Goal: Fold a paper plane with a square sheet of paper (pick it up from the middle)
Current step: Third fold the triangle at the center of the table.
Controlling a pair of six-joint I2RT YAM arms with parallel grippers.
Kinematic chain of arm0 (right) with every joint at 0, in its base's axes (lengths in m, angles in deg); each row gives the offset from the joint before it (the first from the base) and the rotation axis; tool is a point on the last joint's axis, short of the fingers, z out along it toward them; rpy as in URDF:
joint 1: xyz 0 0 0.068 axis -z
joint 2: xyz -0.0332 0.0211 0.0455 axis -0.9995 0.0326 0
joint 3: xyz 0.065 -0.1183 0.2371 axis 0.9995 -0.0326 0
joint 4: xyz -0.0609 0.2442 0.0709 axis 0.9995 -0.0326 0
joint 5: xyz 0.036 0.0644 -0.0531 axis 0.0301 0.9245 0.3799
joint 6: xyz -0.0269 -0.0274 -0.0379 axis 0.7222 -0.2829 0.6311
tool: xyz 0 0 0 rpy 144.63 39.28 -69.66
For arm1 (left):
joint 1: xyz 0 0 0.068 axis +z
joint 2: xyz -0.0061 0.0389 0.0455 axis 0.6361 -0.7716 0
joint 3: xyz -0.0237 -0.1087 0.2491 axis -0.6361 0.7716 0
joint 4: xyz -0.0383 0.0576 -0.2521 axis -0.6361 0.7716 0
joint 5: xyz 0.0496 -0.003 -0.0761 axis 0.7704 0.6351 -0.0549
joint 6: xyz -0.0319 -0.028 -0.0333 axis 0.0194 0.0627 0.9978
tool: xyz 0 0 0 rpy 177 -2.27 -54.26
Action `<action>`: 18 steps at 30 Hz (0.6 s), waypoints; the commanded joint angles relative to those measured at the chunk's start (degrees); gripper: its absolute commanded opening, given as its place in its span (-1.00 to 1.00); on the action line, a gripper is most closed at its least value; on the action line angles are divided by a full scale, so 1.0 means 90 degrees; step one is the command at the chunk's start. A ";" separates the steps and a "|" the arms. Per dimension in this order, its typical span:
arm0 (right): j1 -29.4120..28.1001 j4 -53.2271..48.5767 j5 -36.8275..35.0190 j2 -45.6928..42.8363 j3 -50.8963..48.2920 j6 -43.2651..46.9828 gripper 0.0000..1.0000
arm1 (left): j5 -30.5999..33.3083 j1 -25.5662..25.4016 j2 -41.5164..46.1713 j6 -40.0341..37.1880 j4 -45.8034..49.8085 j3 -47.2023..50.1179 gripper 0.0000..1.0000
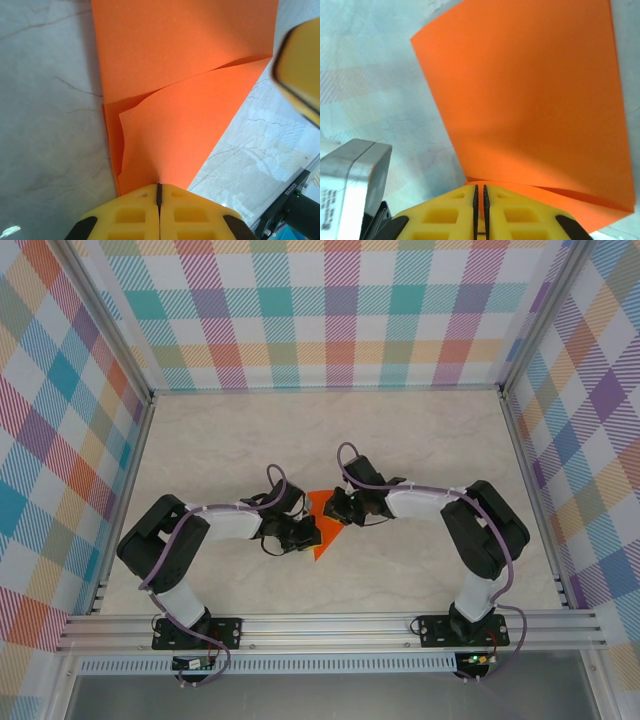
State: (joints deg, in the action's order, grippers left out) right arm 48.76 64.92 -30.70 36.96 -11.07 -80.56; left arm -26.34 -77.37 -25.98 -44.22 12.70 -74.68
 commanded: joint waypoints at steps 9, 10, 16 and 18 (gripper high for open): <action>-0.0299 0.0868 0.0392 -0.0164 -0.0830 -0.0073 -0.88 | 0.0802 -0.0050 -0.0219 -0.0258 0.0623 0.0215 -0.93; -0.0321 0.0906 0.0402 -0.0130 -0.0850 -0.0059 -0.88 | 0.0802 -0.0049 -0.0214 -0.0247 0.0607 0.0222 -0.93; -0.0323 0.0853 0.0129 0.0213 -0.0970 -0.0007 -0.87 | 0.0865 -0.0050 -0.0198 -0.0260 0.0642 0.0248 -0.93; -0.0260 0.0970 0.0057 0.0332 -0.1080 -0.0047 -0.86 | 0.0894 -0.0050 -0.0191 -0.0281 0.0658 0.0293 -0.94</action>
State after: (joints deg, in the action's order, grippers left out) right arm 46.03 72.50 -28.74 37.55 -18.99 -80.65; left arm -25.75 -77.39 -25.59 -45.33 12.00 -74.11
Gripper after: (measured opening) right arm 0.070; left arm 0.041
